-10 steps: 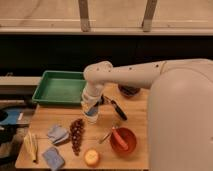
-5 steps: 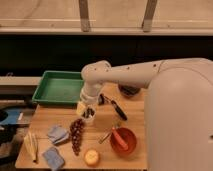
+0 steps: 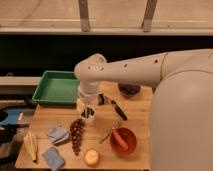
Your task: Stack cups into tray
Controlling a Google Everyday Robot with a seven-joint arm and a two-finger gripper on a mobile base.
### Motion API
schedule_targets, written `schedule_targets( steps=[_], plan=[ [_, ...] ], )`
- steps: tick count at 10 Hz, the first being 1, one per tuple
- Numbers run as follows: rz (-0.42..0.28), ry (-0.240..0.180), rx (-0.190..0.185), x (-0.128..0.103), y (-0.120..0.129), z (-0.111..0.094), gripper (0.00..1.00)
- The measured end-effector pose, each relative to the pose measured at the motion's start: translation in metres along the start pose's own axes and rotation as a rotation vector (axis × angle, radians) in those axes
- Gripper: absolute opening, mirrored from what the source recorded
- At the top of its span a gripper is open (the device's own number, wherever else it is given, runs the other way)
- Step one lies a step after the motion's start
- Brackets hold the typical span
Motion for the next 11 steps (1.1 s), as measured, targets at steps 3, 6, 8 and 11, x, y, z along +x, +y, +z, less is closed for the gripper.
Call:
schedule_targets(
  steps=[3,6,8,11],
  plan=[
    [0.03,-0.053,0.017,0.002,-0.008,0.018,0.67],
    [0.023,-0.164,0.027,0.003,-0.01,0.03,0.67],
    [0.022,-0.17,0.028,0.003,-0.011,0.03,0.67],
    [0.051,-0.068,0.122,0.003,-0.023,0.038,0.67]
  ],
)
